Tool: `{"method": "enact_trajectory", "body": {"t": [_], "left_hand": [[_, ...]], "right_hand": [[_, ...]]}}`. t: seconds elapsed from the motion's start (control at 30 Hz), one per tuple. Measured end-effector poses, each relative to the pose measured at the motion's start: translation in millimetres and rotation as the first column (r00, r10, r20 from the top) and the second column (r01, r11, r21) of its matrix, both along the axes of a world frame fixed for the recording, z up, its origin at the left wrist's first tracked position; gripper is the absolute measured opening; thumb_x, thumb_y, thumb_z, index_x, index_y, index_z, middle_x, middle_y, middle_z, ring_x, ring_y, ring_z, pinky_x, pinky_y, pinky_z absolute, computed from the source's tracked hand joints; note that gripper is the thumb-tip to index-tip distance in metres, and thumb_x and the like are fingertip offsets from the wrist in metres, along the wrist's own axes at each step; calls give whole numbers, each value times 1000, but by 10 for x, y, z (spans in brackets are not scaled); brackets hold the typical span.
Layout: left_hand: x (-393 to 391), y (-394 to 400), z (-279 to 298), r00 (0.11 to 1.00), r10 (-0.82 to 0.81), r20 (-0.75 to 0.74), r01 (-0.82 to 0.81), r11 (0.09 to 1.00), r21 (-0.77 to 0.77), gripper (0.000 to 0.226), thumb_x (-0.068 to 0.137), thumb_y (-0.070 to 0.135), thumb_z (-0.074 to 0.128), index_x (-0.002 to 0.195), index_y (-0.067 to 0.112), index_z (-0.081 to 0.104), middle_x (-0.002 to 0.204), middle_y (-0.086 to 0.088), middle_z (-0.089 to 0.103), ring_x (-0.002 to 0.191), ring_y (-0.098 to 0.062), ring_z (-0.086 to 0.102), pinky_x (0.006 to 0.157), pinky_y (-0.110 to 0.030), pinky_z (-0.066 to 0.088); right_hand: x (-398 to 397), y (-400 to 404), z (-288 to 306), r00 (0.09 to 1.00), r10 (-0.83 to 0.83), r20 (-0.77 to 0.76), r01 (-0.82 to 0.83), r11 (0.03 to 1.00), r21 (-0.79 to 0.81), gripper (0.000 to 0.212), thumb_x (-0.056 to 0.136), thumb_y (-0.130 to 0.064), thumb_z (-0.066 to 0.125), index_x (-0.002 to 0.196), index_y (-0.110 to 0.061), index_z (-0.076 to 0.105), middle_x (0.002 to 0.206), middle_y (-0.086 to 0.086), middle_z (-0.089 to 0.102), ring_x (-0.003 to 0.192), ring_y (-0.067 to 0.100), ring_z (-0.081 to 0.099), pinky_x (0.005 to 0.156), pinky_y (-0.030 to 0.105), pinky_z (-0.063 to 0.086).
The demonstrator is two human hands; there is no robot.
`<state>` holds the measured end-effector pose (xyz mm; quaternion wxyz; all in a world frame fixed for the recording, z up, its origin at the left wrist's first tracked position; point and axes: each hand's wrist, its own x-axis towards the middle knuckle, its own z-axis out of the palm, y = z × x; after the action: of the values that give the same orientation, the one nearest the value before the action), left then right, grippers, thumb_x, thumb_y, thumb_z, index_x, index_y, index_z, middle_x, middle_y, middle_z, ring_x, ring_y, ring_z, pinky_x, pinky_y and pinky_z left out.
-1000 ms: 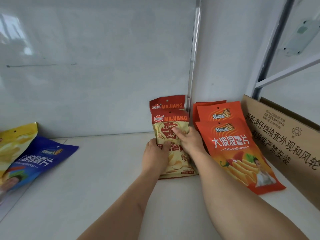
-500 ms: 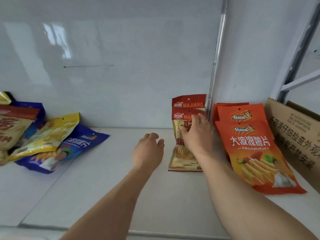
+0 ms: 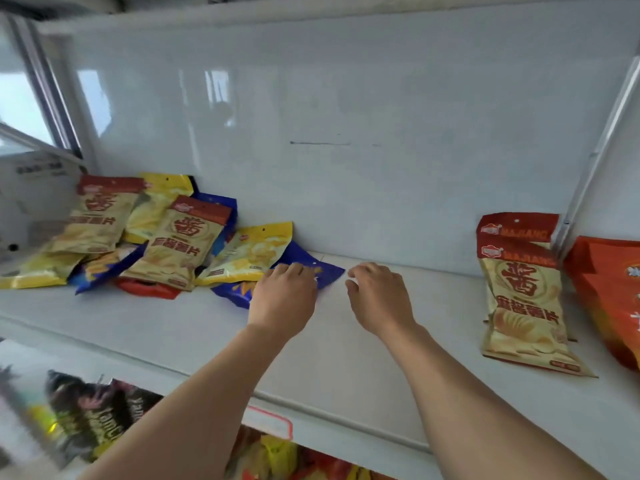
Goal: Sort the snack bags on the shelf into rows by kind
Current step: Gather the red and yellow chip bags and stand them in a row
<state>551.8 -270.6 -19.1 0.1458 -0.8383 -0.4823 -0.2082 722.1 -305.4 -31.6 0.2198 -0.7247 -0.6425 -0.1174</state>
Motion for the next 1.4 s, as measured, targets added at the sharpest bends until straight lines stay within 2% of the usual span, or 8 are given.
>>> {"method": "enact_trajectory", "body": {"t": [0.23, 0.57, 0.63, 0.8, 1.0, 1.13, 1.3, 1.4], "left_hand": [[-1274, 483, 48, 996, 71, 53, -71, 997, 4, 23, 100, 26, 46, 109, 19, 66, 112, 0, 67, 110, -25, 59, 87, -36, 45], [-2191, 1102, 84, 973, 145, 179, -144, 989, -23, 27, 101, 32, 43, 107, 18, 66, 110, 0, 67, 106, -25, 60, 78, -36, 43], [-2253, 1275, 88, 966, 157, 206, -151, 988, -42, 28, 101, 32, 44, 111, 18, 66, 113, 1, 66, 107, -24, 59, 77, -35, 41], [-2329, 1685, 122, 952, 168, 257, -154, 985, -76, 31, 102, 35, 41, 112, 20, 66, 114, 2, 66, 106, -23, 59, 83, -37, 48], [-2512, 2076, 209, 922, 145, 358, -98, 984, -146, 34, 103, 35, 41, 124, 20, 63, 124, 2, 64, 113, -21, 57, 84, -35, 47], [-2689, 2324, 236, 907, 92, 410, -21, 984, -175, 35, 102, 35, 42, 126, 20, 62, 126, 1, 62, 116, -22, 55, 85, -37, 48], [-3022, 2598, 257, 899, 1, 438, 93, 977, -193, 35, 102, 35, 44, 129, 20, 61, 130, 0, 62, 123, -24, 49, 94, -38, 43], [-3215, 2707, 257, 905, -19, 425, 113, 974, -198, 39, 100, 37, 45, 134, 21, 58, 138, 0, 58, 134, -25, 41, 108, -41, 34]], "right_hand": [[-1255, 579, 110, 998, 42, -35, -42, 999, 1, 27, 102, -28, 41, 105, -17, 66, 112, 1, 65, 105, 27, 59, 83, 38, 45], [-2253, 1352, 272, 966, 114, -232, -118, 993, -2, 24, 100, -29, 43, 101, -17, 64, 102, 1, 66, 94, 24, 60, 70, 35, 46], [-2360, 1541, 266, 947, 104, -305, -115, 993, -18, 26, 101, -32, 43, 109, -17, 63, 106, 0, 66, 93, 21, 61, 67, 32, 43], [-2572, 1998, 245, 883, 55, -467, -96, 993, -64, 41, 99, -43, 48, 130, -17, 54, 124, 2, 63, 111, 25, 60, 82, 35, 49], [-2857, 2457, 138, 768, -129, -627, 36, 987, -159, 77, 74, -74, 49, 129, -20, 52, 116, 1, 65, 110, 28, 62, 87, 42, 53], [-3036, 2532, 57, 750, -243, -615, 157, 969, -191, 92, 63, -86, 48, 128, -23, 55, 119, -1, 65, 109, 27, 62, 89, 47, 52], [-3301, 2572, 96, 702, -374, -605, 367, 919, -143, 99, 67, -74, 69, 141, -15, 40, 135, 7, 57, 124, 31, 54, 96, 47, 49], [-3492, 2547, 145, 663, -400, -633, 444, 891, -97, 94, 67, -65, 78, 137, -13, 43, 129, 6, 61, 117, 30, 60, 83, 37, 50]]}}
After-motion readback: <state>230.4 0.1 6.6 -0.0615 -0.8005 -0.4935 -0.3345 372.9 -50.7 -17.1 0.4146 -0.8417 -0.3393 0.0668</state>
